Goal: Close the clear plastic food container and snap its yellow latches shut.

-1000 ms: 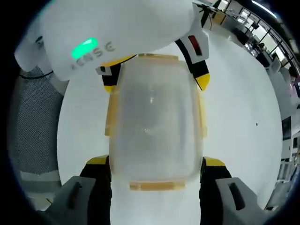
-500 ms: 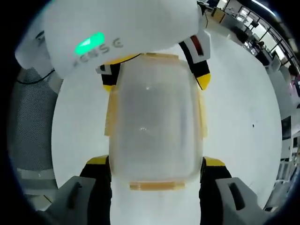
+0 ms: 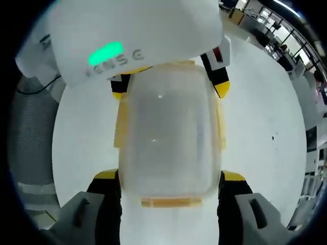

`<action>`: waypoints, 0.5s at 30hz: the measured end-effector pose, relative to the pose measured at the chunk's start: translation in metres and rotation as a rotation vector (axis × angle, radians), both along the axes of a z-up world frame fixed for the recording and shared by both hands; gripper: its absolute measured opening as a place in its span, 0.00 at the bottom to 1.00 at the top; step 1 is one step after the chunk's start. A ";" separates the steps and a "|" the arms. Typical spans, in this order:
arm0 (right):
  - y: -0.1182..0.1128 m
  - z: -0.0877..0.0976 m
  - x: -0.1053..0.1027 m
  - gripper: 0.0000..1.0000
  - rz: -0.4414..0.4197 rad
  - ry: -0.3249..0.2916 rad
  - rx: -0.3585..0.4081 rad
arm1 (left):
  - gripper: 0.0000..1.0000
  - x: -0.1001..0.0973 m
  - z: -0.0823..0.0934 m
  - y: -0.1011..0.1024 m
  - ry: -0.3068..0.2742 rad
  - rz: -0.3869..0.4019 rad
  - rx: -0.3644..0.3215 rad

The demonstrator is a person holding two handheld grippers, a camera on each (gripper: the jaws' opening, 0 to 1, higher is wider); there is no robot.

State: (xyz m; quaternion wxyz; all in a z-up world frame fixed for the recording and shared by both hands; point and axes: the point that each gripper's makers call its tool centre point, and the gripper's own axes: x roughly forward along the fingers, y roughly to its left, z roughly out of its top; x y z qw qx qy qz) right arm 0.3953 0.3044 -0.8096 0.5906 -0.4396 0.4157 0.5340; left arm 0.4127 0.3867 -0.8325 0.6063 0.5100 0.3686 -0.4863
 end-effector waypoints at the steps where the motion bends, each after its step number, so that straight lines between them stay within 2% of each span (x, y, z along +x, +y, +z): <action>1: 0.000 0.000 0.000 0.75 0.001 0.000 -0.002 | 0.93 0.000 0.000 0.000 0.000 0.001 0.001; 15: -0.001 0.001 0.001 0.75 0.008 -0.003 0.026 | 0.93 0.001 0.001 0.000 -0.001 0.000 0.005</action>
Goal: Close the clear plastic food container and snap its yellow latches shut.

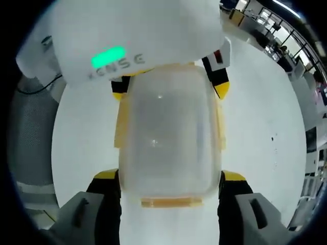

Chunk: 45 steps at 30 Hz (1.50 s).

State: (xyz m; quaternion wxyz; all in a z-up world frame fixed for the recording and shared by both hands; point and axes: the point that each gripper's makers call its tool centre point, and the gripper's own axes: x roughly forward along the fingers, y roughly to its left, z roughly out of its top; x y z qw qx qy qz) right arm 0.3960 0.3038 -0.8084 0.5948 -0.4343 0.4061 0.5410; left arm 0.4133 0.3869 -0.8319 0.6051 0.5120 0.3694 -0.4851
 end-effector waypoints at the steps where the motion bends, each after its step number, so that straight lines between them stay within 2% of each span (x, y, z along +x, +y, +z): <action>1: 0.000 0.000 0.000 0.76 0.003 -0.001 0.004 | 0.94 0.000 0.000 0.000 0.002 0.003 -0.007; 10: 0.000 0.004 0.001 0.76 0.030 -0.044 0.079 | 0.94 -0.001 0.006 -0.004 0.025 0.014 -0.101; 16: -0.001 0.007 0.001 0.79 -0.046 -0.050 0.159 | 0.93 0.000 0.013 -0.003 0.008 0.052 -0.181; 18: -0.001 0.008 0.002 0.79 -0.065 -0.069 0.197 | 0.92 -0.003 0.017 -0.006 0.007 0.078 -0.255; 19: -0.002 0.009 0.004 0.81 -0.083 -0.088 0.214 | 0.92 -0.002 0.019 -0.004 0.000 0.097 -0.272; 24: -0.007 0.008 0.002 0.89 -0.185 -0.082 0.293 | 0.93 -0.001 0.023 -0.002 -0.039 0.176 -0.401; 26: -0.008 0.008 0.002 0.90 -0.219 -0.078 0.314 | 0.92 0.000 0.021 0.004 -0.043 0.217 -0.417; 29: -0.008 0.011 0.005 0.91 -0.295 -0.082 0.381 | 0.90 0.003 0.029 0.002 -0.075 0.258 -0.537; 31: -0.007 0.014 0.007 0.92 -0.349 -0.083 0.433 | 0.90 0.002 0.031 0.004 -0.061 0.328 -0.605; 33: -0.005 0.016 0.006 0.95 -0.392 -0.083 0.478 | 0.90 0.001 0.035 0.004 -0.044 0.402 -0.704; 35: -0.003 0.016 0.006 0.97 -0.439 -0.078 0.523 | 0.91 0.001 0.033 0.009 -0.049 0.446 -0.731; 36: -0.002 0.016 0.005 0.98 -0.468 -0.071 0.549 | 0.91 0.000 0.031 0.011 -0.061 0.434 -0.714; 37: -0.001 0.018 0.006 0.99 -0.519 -0.068 0.590 | 0.91 -0.002 0.031 0.011 -0.079 0.424 -0.720; 39: 0.001 0.020 0.007 0.99 -0.575 -0.072 0.652 | 0.92 -0.006 0.032 0.010 -0.080 0.442 -0.749; 42: 0.001 0.016 0.003 0.99 -0.605 -0.086 0.665 | 0.92 -0.008 0.029 0.012 -0.074 0.501 -0.792; 45: 0.006 0.019 0.000 0.99 -0.660 -0.093 0.719 | 0.91 -0.010 0.031 0.014 -0.075 0.563 -0.844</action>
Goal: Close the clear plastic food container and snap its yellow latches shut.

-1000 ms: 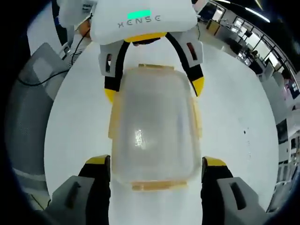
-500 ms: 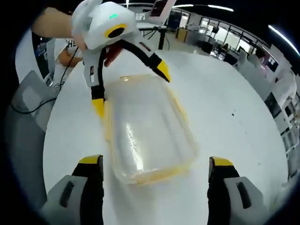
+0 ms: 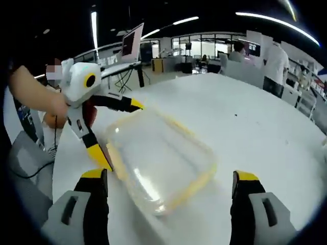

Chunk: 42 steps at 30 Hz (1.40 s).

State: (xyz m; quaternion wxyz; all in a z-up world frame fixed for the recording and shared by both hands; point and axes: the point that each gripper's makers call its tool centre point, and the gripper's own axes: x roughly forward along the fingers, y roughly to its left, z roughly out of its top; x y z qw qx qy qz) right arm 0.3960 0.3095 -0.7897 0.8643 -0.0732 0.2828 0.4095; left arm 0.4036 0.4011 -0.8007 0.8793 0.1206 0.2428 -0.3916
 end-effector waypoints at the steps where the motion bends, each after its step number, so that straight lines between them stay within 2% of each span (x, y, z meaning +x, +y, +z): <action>1: 0.000 0.000 -0.001 0.99 -0.001 -0.007 0.000 | 0.92 -0.001 0.000 0.000 -0.003 0.006 -0.009; 3: 0.003 -0.003 -0.006 0.99 -0.006 -0.027 -0.008 | 0.92 -0.005 -0.004 -0.001 0.005 0.010 -0.012; 7: 0.005 -0.009 -0.008 0.99 -0.027 -0.019 0.001 | 0.92 -0.008 -0.007 -0.003 0.001 0.017 -0.015; 8: 0.006 -0.009 -0.009 0.99 -0.027 -0.016 -0.003 | 0.92 -0.008 -0.005 -0.005 0.006 0.024 -0.036; 20: -0.003 -0.005 -0.009 0.98 -0.046 -0.020 -0.006 | 0.89 -0.010 -0.002 0.008 0.009 0.053 -0.050; 29: -0.007 -0.003 -0.014 0.96 -0.088 -0.002 0.031 | 0.87 -0.017 -0.003 0.018 0.036 0.099 -0.085; 32: -0.010 0.000 -0.018 0.95 -0.100 -0.006 0.035 | 0.86 -0.020 0.001 0.020 0.033 0.115 -0.104; 38: -0.018 0.002 -0.025 0.93 -0.113 -0.012 0.034 | 0.86 -0.025 -0.001 0.025 0.036 0.122 -0.097; 42: -0.023 0.008 -0.029 0.91 -0.144 -0.016 0.053 | 0.86 -0.027 0.002 0.032 0.047 0.165 -0.124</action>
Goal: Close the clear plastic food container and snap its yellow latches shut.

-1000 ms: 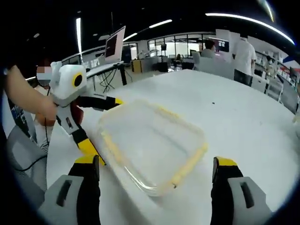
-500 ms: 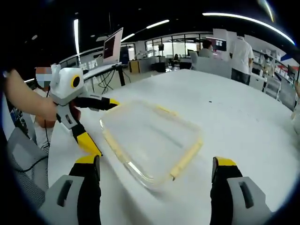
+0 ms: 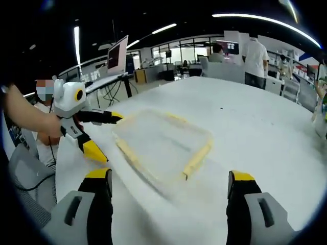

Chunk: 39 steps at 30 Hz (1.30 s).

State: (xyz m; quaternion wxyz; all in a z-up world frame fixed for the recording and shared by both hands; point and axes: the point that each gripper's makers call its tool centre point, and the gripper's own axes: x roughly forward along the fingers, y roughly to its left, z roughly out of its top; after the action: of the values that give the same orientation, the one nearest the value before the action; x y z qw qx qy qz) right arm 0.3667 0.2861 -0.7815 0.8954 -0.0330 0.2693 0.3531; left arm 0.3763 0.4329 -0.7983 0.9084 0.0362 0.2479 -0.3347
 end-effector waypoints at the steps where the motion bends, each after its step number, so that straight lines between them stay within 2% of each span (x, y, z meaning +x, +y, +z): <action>1: 0.000 0.003 -0.001 0.90 -0.009 0.000 0.010 | 0.86 0.000 0.001 0.001 0.003 0.008 -0.008; 6: -0.003 0.009 -0.004 0.90 -0.038 0.001 0.053 | 0.85 -0.002 0.004 0.004 0.000 0.022 -0.011; 16: -0.024 0.019 -0.018 0.90 -0.065 0.000 0.064 | 0.85 -0.015 0.009 0.024 0.002 0.060 -0.013; 22: -0.036 0.024 -0.032 0.89 -0.084 0.005 0.074 | 0.85 -0.027 0.012 0.031 0.019 0.090 -0.037; 28: -0.039 0.036 -0.049 0.89 -0.085 0.005 0.101 | 0.85 -0.039 0.014 0.040 0.047 0.117 -0.057; 39: -0.050 0.047 -0.069 0.89 -0.108 0.000 0.124 | 0.84 -0.058 0.030 0.053 0.051 0.148 -0.086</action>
State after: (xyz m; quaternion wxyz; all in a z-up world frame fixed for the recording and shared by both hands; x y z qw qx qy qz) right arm 0.2978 0.2364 -0.7346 0.9134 0.0371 0.2484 0.3204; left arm 0.3185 0.4860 -0.7679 0.9249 -0.0296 0.2583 -0.2775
